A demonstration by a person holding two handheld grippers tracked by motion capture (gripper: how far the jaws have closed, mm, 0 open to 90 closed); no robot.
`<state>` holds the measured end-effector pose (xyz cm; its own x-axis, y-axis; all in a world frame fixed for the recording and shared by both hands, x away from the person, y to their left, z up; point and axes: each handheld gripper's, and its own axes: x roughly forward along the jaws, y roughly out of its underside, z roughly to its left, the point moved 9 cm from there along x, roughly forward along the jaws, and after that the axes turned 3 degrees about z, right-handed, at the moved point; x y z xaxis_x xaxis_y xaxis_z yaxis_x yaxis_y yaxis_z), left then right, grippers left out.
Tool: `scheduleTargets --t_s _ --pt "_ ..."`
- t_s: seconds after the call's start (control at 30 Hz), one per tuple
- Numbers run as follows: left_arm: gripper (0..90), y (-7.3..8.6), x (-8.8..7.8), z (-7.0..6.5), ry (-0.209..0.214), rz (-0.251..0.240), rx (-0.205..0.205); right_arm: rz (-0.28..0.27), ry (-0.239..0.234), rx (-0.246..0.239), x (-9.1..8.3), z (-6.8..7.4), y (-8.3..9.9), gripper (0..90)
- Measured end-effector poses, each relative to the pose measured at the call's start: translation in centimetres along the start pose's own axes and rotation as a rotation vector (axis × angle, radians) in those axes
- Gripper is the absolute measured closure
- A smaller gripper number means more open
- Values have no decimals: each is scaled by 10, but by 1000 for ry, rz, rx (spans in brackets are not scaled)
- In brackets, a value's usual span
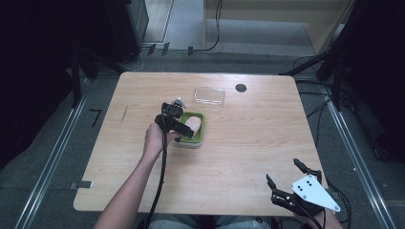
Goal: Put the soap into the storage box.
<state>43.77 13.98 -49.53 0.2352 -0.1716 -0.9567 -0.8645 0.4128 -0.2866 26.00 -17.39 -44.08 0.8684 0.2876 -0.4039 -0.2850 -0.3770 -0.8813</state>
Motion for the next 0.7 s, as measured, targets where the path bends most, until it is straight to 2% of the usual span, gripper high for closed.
scheduleTargets --t_s 0.3,0.47,0.7 --pt "59 14 -5 -1 -26 31 36 -2 2 3 0 -1 0 130" --pt "59 24 -7 1 -33 60 39 -4 3 2 -1 0 0 131" --pt "60 37 -11 6 -41 77 42 -4 4 1 -1 -1 0 130"
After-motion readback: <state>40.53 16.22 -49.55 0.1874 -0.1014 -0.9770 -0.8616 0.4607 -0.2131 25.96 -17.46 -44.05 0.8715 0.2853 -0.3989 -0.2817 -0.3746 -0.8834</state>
